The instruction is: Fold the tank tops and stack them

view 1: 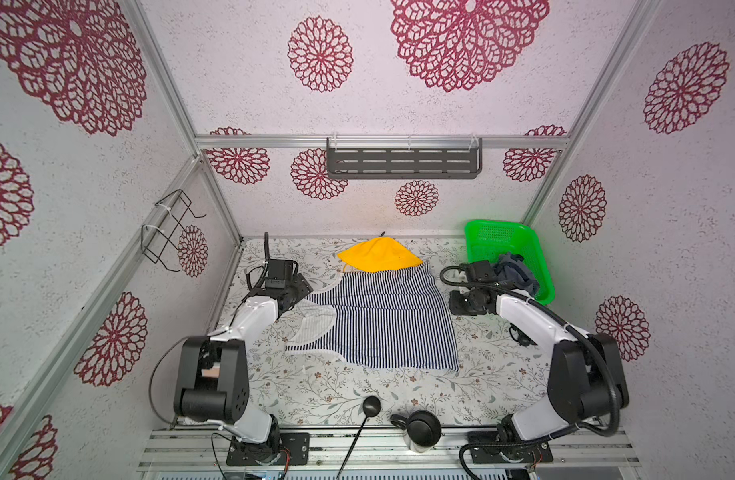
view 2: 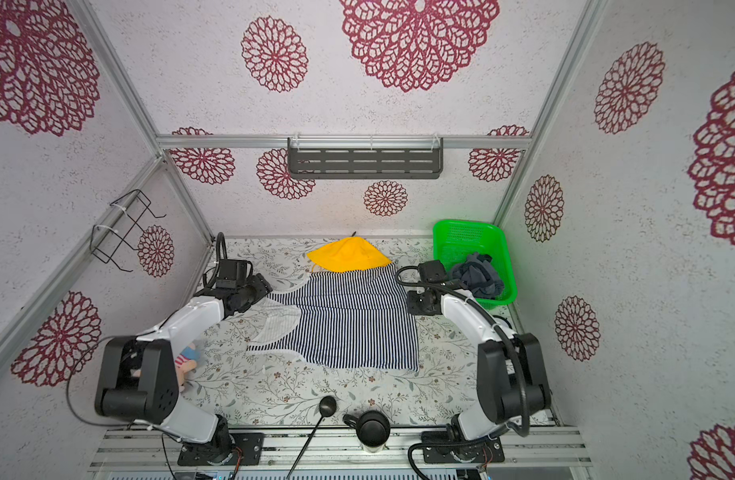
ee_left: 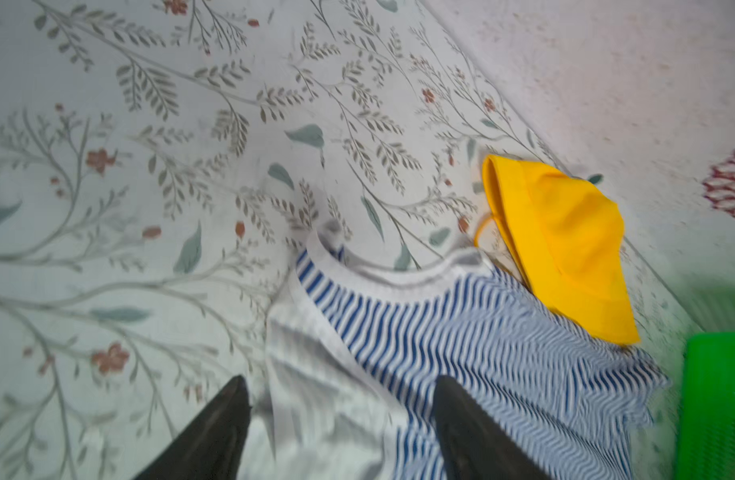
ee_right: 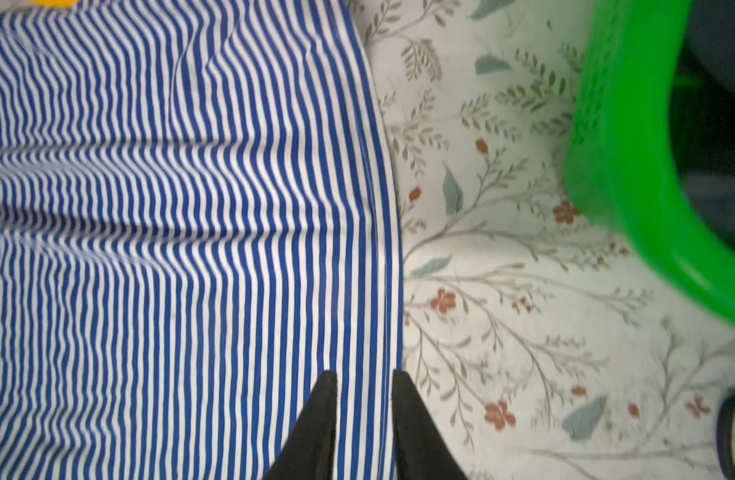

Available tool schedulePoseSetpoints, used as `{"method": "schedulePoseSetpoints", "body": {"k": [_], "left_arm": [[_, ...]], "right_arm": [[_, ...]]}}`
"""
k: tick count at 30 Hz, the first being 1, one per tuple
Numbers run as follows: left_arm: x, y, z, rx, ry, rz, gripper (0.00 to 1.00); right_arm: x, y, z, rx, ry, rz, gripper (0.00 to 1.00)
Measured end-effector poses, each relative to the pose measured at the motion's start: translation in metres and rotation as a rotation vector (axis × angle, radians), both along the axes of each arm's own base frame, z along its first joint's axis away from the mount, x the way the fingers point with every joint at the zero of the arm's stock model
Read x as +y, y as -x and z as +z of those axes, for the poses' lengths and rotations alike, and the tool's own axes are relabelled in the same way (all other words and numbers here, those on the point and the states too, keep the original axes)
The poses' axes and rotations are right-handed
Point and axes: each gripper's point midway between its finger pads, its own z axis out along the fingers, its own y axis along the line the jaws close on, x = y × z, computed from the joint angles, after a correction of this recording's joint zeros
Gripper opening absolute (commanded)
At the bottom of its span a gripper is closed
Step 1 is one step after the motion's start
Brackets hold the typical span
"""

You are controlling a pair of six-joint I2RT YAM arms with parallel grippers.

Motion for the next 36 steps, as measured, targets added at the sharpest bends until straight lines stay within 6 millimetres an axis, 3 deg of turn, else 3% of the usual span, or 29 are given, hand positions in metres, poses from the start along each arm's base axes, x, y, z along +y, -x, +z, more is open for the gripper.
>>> {"method": "schedulePoseSetpoints", "body": {"k": [2, 4, 9, 13, 20, 25, 32, 34, 36], "left_arm": [[-0.018, 0.031, -0.006, 0.025, 0.014, -0.051, 0.43], [-0.032, 0.065, -0.028, 0.098, 0.022, -0.099, 0.41], [-0.024, 0.119, -0.080, 0.284, -0.005, -0.096, 0.42], [-0.021, 0.123, -0.092, 0.332, -0.018, -0.090, 0.46], [-0.021, 0.117, -0.101, 0.341, -0.019, -0.078, 0.45], [-0.020, 0.120, -0.102, 0.284, 0.019, -0.040, 0.44], [-0.018, 0.140, -0.099, 0.258, 0.039, -0.002, 0.44], [-0.014, 0.153, -0.099, 0.287, 0.029, 0.009, 0.48], [-0.009, 0.163, -0.096, 0.313, 0.010, 0.019, 0.59]], "right_arm": [[-0.001, 0.026, -0.009, 0.046, 0.004, 0.000, 0.16], [-0.002, 0.055, -0.025, 0.116, 0.013, -0.002, 0.14], [-0.004, 0.098, -0.049, 0.225, 0.029, -0.007, 0.12], [-0.001, 0.110, -0.059, 0.256, 0.020, -0.013, 0.12], [0.013, 0.113, -0.072, 0.270, 0.018, 0.009, 0.10], [0.001, 0.117, -0.088, 0.307, 0.077, -0.014, 0.10], [-0.006, 0.114, -0.088, 0.305, 0.080, -0.041, 0.09], [-0.012, 0.111, -0.088, 0.304, 0.082, -0.063, 0.11], [-0.017, 0.108, -0.085, 0.302, 0.084, -0.075, 0.22]]}}
